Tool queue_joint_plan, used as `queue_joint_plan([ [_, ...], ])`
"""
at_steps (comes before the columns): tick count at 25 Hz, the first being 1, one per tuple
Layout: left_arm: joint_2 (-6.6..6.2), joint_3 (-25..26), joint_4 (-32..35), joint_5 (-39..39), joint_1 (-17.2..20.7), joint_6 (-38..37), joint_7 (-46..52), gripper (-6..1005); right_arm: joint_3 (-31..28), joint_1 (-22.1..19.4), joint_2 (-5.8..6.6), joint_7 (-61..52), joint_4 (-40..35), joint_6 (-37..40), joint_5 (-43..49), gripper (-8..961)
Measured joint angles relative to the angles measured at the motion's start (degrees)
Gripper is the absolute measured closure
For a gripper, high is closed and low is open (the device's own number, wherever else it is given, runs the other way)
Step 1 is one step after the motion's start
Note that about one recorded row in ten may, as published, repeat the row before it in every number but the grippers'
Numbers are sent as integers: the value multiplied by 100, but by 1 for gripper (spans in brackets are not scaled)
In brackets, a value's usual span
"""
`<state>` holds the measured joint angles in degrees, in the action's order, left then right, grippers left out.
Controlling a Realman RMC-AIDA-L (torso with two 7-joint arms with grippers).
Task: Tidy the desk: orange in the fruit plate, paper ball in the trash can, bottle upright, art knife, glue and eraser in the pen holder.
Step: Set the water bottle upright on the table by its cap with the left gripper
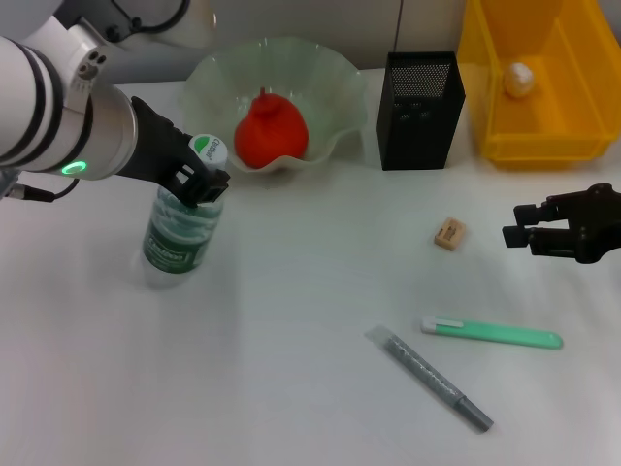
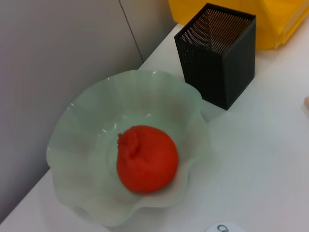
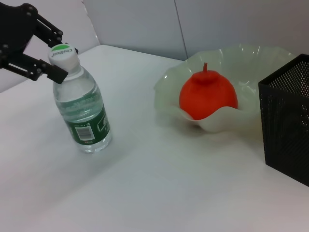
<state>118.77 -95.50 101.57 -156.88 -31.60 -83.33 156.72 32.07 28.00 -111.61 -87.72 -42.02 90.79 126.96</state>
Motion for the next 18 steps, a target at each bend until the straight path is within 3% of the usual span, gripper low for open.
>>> queue_joint_plan([
  [6,-12,354,76,431,100,-2,-86,554,1,4,0,0,3,0,-4,543],
  [18,-12,451,100,519,301,4,-169,554,1,4,0,0,9,19,-5,544],
])
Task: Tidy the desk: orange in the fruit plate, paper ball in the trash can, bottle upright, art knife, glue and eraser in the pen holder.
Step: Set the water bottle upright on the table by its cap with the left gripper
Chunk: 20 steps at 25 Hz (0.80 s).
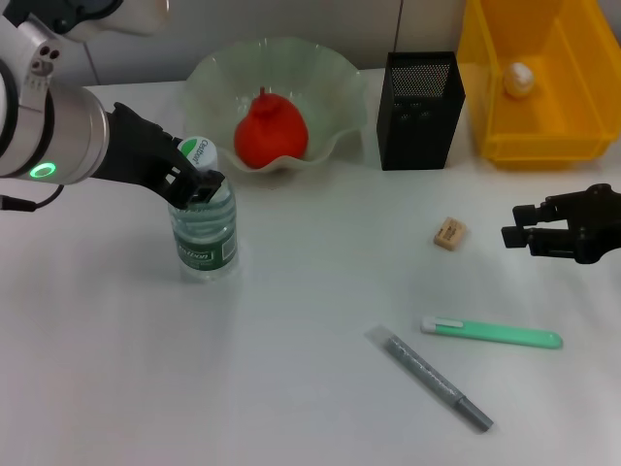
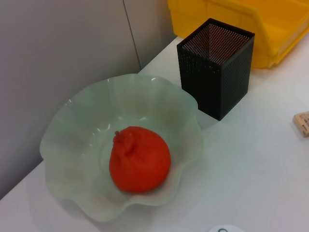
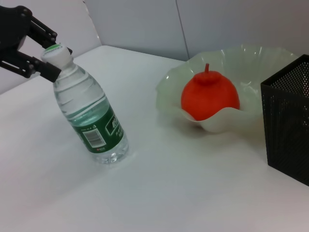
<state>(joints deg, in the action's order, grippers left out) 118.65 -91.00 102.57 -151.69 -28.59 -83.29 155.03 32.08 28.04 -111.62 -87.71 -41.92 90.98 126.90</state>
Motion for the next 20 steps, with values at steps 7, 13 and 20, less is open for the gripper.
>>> queue_joint_plan([
  [7,0,84,-59,178,88,70,-116,554,0,0,-20,-2,-5,17,0,543],
  [13,0,155,-119,270,129,113,-185,554,0,0,-48,-5,-18,24,10,544],
  [20,0,127,-210,256,111,204,-196,554,0,0,-53,-8,-16,24,24,544],
])
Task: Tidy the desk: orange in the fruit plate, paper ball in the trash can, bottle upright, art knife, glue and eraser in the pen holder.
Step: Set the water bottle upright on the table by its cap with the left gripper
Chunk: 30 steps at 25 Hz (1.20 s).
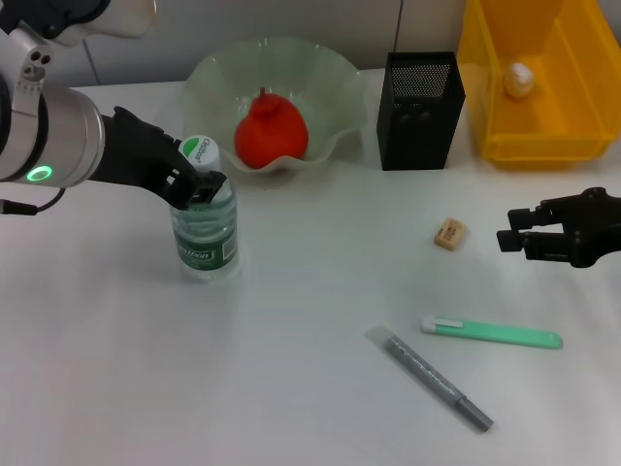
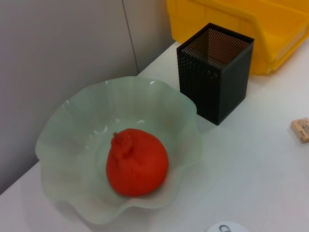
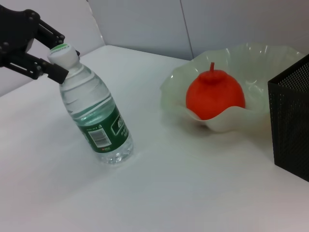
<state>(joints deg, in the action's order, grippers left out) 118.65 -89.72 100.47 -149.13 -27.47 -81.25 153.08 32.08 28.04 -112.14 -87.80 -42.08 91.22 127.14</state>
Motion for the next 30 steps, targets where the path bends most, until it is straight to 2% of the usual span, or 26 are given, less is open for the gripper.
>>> queue_joint_plan([
  [30,0,33,-58,-36,-38,21,-65,555,0,0,-9,-1,34,9,3,544],
])
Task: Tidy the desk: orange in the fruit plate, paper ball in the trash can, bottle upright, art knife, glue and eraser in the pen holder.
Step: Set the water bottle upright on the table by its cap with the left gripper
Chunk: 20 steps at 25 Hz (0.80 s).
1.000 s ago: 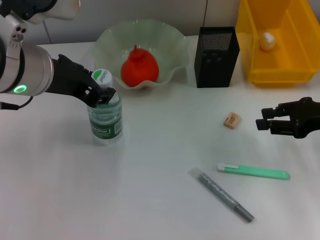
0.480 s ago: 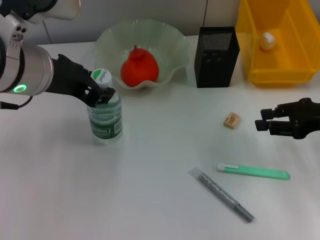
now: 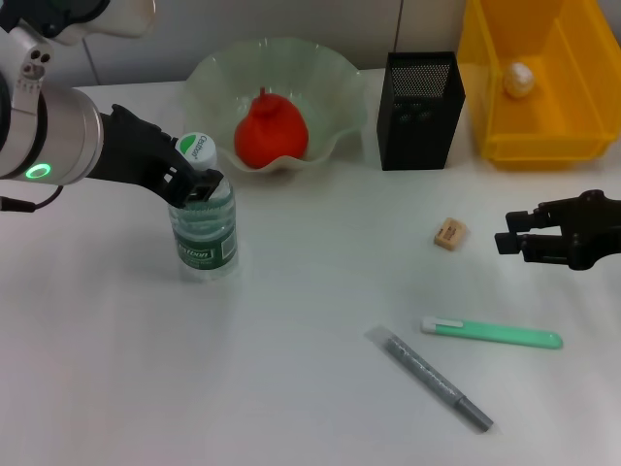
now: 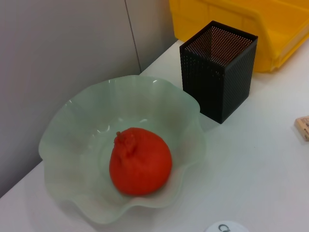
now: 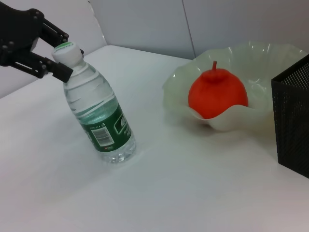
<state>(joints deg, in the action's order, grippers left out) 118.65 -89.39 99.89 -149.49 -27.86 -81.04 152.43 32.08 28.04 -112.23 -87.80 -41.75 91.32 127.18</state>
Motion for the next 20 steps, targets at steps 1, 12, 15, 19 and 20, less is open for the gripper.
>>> queue_joint_plan([
  [1,0,0,1,-1,-2,-1,4,555,0,0,0,0,0,0,0,544],
  [12,0,10,0,-44,-13,-7,182,475,0,0,0,0,0,2,-1,543],
  [15,0,14,2,-71,-17,-1,192,456,0,0,-2,0,0,4,-1,543],
  [19,0,14,18,-82,-18,5,187,428,0,0,-4,0,3,7,-1,543],
  [20,0,13,20,-83,-18,7,184,419,0,0,-5,0,4,7,-1,543],
])
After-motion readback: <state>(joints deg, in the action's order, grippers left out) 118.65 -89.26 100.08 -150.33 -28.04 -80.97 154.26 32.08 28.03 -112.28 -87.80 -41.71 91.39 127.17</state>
